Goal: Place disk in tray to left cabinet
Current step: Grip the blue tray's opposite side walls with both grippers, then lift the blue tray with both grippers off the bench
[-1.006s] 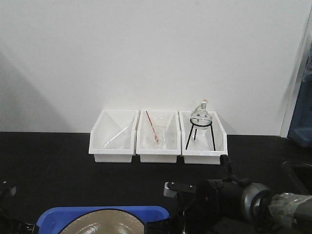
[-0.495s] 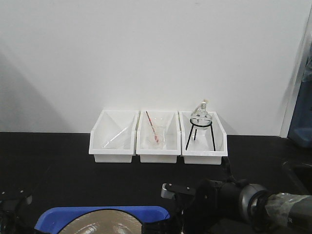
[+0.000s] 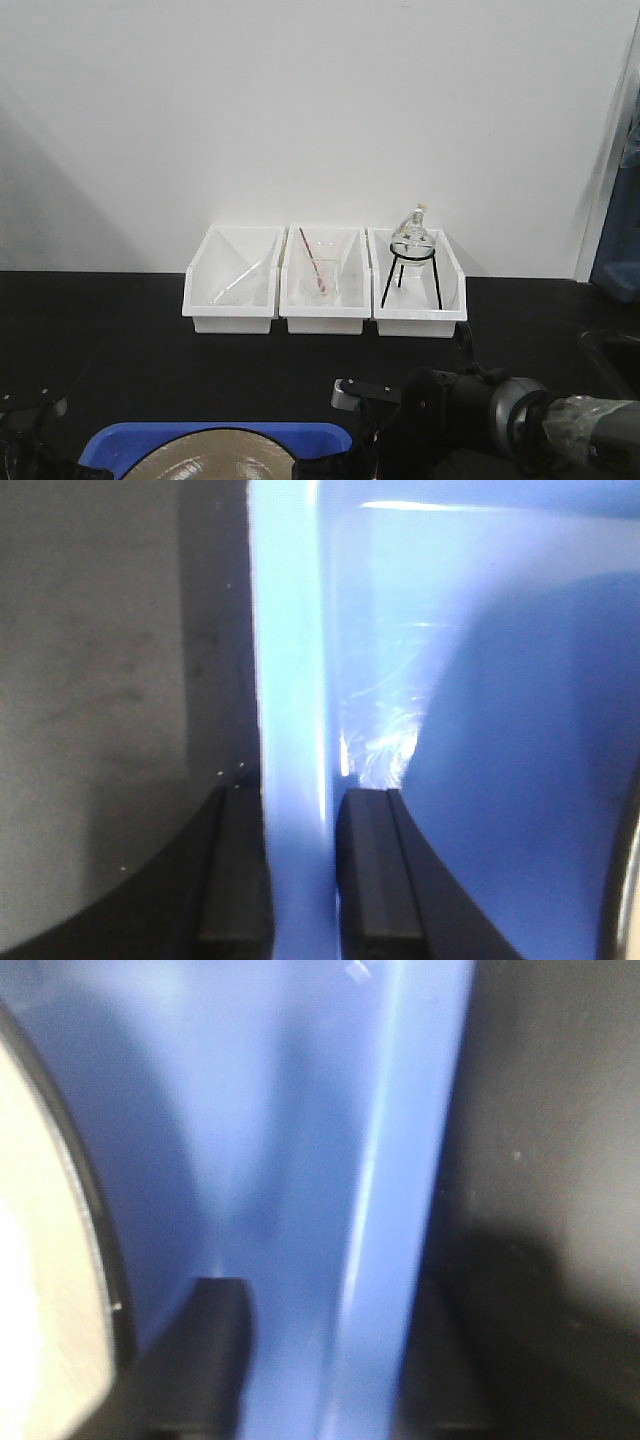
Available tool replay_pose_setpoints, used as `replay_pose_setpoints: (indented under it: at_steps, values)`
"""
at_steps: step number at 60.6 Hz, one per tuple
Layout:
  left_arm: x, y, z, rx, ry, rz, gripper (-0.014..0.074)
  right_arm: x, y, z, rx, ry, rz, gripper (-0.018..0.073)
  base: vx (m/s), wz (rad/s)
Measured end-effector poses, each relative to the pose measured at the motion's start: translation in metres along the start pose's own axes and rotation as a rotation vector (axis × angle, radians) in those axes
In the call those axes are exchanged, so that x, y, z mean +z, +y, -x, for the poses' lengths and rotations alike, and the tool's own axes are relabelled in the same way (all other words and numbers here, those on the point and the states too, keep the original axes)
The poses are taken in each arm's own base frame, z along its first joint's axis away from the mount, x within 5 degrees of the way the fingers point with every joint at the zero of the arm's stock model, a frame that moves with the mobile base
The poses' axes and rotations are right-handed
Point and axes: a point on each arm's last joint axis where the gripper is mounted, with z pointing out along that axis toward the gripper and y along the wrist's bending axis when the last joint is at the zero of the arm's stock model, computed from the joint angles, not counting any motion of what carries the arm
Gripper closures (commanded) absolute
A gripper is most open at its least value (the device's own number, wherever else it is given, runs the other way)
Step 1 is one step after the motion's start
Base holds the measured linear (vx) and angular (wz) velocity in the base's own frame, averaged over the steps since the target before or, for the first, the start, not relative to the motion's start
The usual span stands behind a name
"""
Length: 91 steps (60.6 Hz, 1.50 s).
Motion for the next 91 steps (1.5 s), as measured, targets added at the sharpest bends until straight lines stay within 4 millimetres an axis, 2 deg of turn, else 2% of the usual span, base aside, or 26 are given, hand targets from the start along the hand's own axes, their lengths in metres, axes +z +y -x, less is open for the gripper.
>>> replay_pose_setpoints:
  at_steps: [17,41,64,77,91]
  values:
    - [0.000,-0.001,0.000,-0.045,0.018,-0.036,0.0597,0.000,-0.004,0.000,0.025,0.018,0.004,0.0574,0.00,0.00]
    - [-0.005,-0.012,-0.008,-0.130,0.109,-0.161,0.0598,-0.017,-0.013,-0.002,0.033,0.055,-0.032,0.0568,0.00,0.00]
    - [-0.025,-0.030,-0.009,-0.234,0.127,-0.302,0.0597,-0.068,-0.027,0.023,0.094,0.027,0.002,0.0565,0.00,0.00]
    - [-0.042,-0.038,0.012,-0.250,0.122,-0.349,0.0597,-0.082,-0.030,0.030,0.106,0.027,0.014,0.0565,0.00,0.00]
    - [-0.073,-0.046,0.043,-0.257,0.117,-0.363,0.0597,-0.093,-0.037,0.031,0.185,0.060,0.071,0.0565,0.00,0.00]
